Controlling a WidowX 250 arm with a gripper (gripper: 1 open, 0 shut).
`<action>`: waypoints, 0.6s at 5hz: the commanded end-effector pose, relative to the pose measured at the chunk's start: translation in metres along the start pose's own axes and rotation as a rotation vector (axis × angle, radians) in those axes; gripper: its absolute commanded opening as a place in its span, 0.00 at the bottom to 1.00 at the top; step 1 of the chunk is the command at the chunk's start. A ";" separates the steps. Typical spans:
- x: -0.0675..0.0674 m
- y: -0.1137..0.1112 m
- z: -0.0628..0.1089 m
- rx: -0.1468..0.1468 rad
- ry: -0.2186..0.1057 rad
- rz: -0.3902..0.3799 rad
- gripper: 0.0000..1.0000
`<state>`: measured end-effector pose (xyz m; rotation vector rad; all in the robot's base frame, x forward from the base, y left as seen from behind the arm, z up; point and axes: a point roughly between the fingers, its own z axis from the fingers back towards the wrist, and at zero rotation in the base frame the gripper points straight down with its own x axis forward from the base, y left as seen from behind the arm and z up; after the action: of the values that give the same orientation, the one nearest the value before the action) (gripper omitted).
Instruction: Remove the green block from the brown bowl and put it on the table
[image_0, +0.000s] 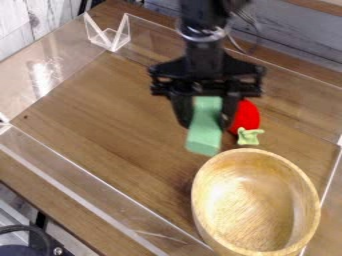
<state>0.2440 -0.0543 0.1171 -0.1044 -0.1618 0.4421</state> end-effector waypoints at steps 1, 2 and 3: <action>0.014 -0.004 0.010 -0.024 -0.055 0.037 0.00; 0.017 0.003 0.012 -0.009 -0.063 0.087 0.00; 0.008 -0.016 0.018 0.005 -0.069 0.144 0.00</action>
<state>0.2474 -0.0620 0.1261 -0.0740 -0.1782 0.5932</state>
